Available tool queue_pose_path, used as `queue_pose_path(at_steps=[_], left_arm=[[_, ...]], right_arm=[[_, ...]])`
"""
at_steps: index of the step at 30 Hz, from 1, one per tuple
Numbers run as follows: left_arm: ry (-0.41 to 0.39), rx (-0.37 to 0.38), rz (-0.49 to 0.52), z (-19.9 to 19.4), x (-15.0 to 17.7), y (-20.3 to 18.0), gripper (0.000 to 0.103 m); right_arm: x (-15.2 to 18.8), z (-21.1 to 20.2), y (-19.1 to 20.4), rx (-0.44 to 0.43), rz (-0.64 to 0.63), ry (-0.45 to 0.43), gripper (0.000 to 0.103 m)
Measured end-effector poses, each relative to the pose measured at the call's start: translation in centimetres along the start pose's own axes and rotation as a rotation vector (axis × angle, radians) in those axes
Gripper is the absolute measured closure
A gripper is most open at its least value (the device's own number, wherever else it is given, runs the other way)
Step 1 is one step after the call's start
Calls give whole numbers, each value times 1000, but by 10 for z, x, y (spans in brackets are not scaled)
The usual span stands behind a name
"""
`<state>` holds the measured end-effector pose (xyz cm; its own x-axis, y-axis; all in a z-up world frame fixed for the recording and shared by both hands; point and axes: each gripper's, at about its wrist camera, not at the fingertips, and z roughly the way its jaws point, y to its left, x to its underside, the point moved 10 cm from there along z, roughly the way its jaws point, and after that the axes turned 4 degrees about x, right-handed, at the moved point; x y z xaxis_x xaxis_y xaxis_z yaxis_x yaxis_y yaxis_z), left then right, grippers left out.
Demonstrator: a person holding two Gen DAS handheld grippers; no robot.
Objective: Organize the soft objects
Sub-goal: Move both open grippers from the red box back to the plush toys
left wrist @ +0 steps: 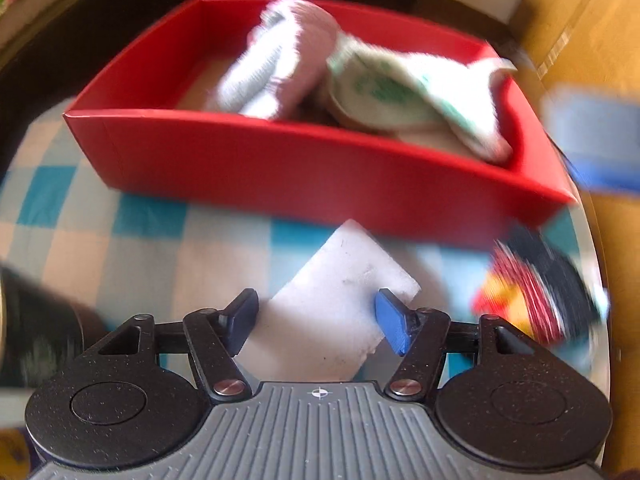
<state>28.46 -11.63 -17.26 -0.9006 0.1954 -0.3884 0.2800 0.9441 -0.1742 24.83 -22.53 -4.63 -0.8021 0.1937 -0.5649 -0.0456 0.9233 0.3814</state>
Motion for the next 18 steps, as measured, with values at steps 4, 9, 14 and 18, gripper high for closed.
queue_pose_path(at_steps=[4, 9, 14, 18], left_arm=[[39, 18, 65, -10, 40, -16, 25], [53, -23, 163, -13, 75, -37, 21], [49, 115, 10, -32, 77, -28, 29], [35, 155, -53, -41, 74, -13, 29]], right_arm=[[-1, 12, -3, 28, -13, 13, 82], [0, 40, -7, 57, 1, 28, 82], [5, 76, -3, -2, 36, 50, 82], [5, 95, -1, -71, 52, 94, 76]])
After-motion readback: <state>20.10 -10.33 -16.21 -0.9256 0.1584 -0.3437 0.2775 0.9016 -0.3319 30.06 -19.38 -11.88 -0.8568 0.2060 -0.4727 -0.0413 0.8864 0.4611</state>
